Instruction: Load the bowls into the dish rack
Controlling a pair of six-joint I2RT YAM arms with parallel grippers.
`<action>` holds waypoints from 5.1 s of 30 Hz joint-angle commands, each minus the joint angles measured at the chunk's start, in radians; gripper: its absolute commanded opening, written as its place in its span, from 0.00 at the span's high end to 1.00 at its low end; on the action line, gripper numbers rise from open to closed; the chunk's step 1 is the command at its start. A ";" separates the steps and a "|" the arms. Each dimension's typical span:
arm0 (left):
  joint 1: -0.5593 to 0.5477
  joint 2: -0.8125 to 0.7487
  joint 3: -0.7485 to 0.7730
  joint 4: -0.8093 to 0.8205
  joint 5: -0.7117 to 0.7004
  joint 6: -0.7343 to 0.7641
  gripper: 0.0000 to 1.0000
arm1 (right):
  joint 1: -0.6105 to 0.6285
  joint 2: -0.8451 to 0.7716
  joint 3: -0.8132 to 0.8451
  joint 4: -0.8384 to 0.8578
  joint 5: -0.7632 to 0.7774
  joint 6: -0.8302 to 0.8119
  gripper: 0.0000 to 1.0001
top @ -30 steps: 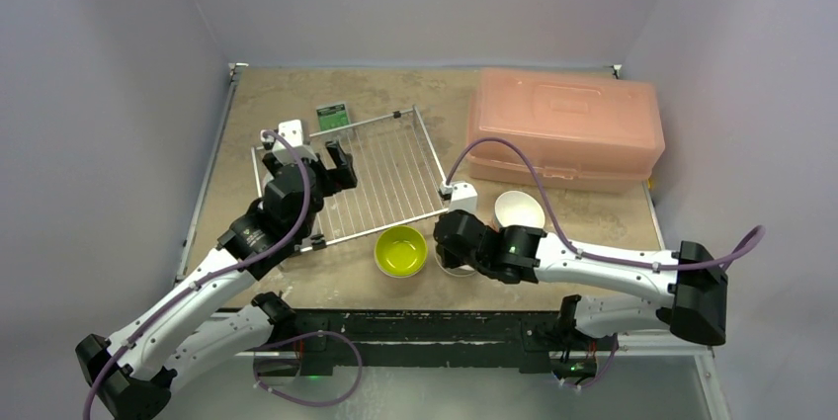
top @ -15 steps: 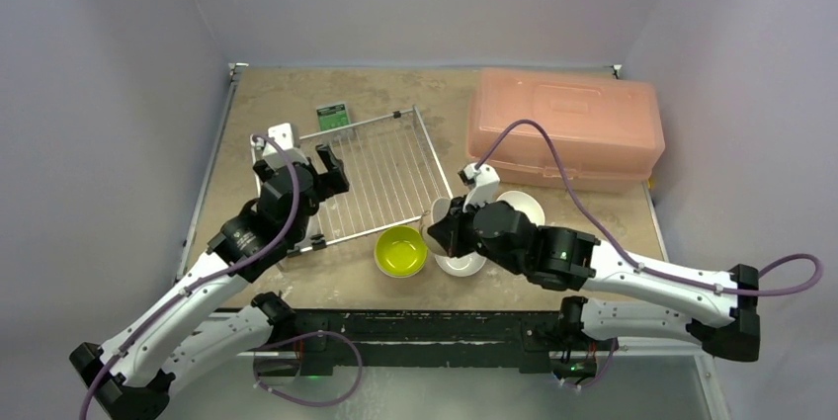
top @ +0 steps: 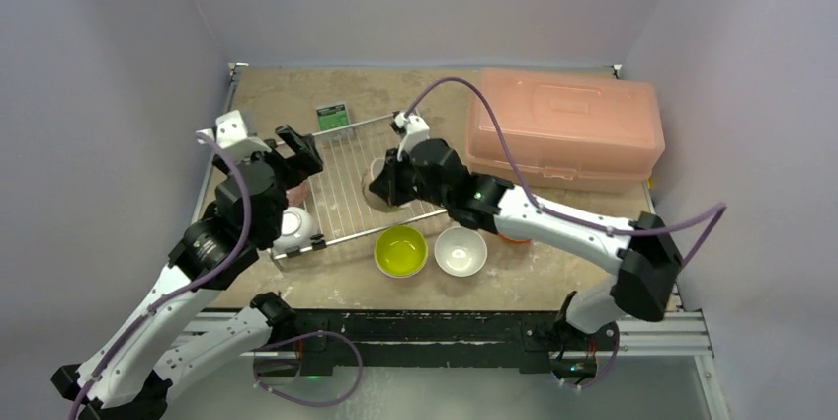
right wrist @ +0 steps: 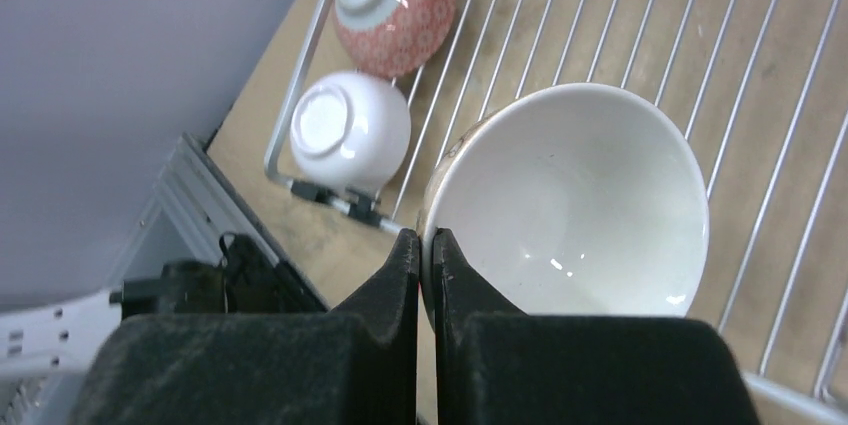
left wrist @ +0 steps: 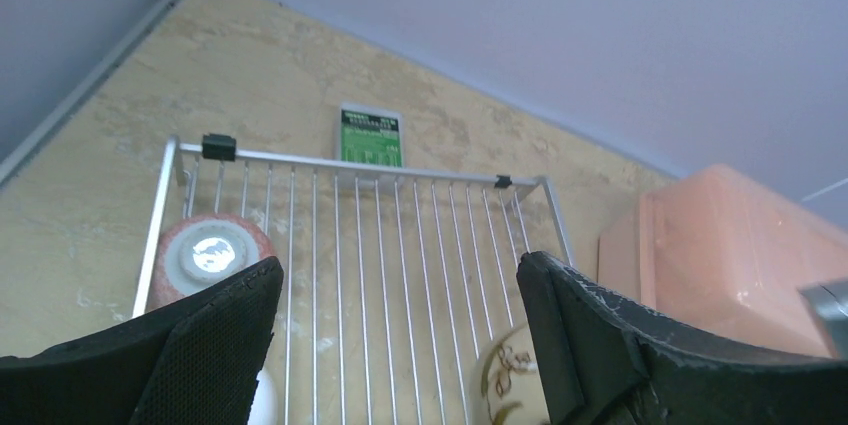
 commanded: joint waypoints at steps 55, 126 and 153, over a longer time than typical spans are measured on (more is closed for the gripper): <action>0.002 -0.180 -0.116 0.058 -0.119 0.012 0.11 | -0.315 0.900 0.385 1.051 -0.600 0.904 1.00; 0.003 -0.113 -0.085 0.072 -0.101 0.059 0.11 | -0.204 0.781 0.597 0.186 -0.402 -0.832 0.43; 0.002 -0.074 -0.080 0.074 -0.082 0.067 0.10 | -0.204 0.925 0.750 0.280 -0.475 -0.778 0.48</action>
